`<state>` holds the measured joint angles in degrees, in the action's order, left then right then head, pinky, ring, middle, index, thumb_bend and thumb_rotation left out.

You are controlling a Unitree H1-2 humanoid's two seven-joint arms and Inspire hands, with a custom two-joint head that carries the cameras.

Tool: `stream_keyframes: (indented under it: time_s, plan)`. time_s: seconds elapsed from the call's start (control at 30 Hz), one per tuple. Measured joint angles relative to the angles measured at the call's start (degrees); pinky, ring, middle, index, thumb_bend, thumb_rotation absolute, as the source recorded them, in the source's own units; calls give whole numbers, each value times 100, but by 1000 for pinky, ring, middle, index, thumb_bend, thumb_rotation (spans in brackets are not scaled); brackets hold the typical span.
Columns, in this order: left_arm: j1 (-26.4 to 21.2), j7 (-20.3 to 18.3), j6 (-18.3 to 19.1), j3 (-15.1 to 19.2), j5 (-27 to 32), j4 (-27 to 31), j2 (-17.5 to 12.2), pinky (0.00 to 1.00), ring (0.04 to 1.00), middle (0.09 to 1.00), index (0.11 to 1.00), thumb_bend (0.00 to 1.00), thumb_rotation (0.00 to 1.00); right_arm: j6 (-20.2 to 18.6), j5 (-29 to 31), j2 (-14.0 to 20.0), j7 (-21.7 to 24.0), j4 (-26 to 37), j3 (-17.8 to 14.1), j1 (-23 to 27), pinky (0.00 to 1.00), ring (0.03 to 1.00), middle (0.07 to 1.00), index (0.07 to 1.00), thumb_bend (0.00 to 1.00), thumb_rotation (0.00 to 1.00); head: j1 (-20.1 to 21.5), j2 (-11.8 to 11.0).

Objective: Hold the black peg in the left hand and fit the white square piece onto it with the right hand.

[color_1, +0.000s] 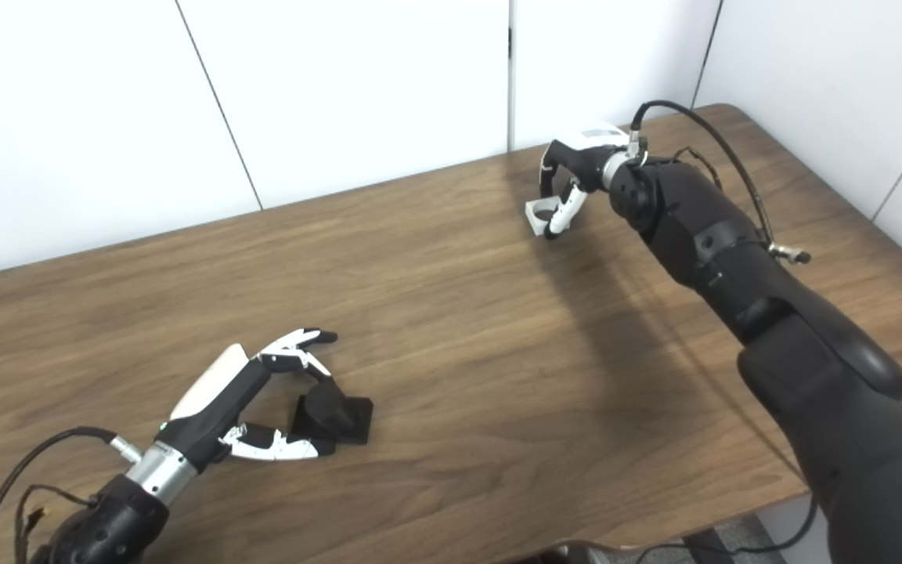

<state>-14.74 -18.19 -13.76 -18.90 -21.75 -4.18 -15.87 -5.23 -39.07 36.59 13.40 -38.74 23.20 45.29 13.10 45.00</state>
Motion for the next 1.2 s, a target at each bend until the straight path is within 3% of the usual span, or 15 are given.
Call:
stream_keyframes:
  time_s: [0.3, 0.67, 1.2]
  plan:
    - [-20, 82, -78, 3, -20, -130, 27, 827, 945, 896, 492, 519, 81, 181, -49, 237, -6, 324, -157, -151, 983, 887, 800, 483, 521, 134, 9, -44]
    - [-47, 170, -74, 3, -39, -202, 38, 840, 955, 898, 492, 519, 82, 388, 84, 655, 261, 1901, -544, -378, 993, 908, 795, 482, 522, 133, -44, -53]
    - [-168, 165, 139, -48, -235, -205, 135, 834, 954, 903, 491, 519, 82, 879, 606, 604, 1022, 3910, -833, -641, 1000, 898, 777, 479, 523, 136, -668, 88]
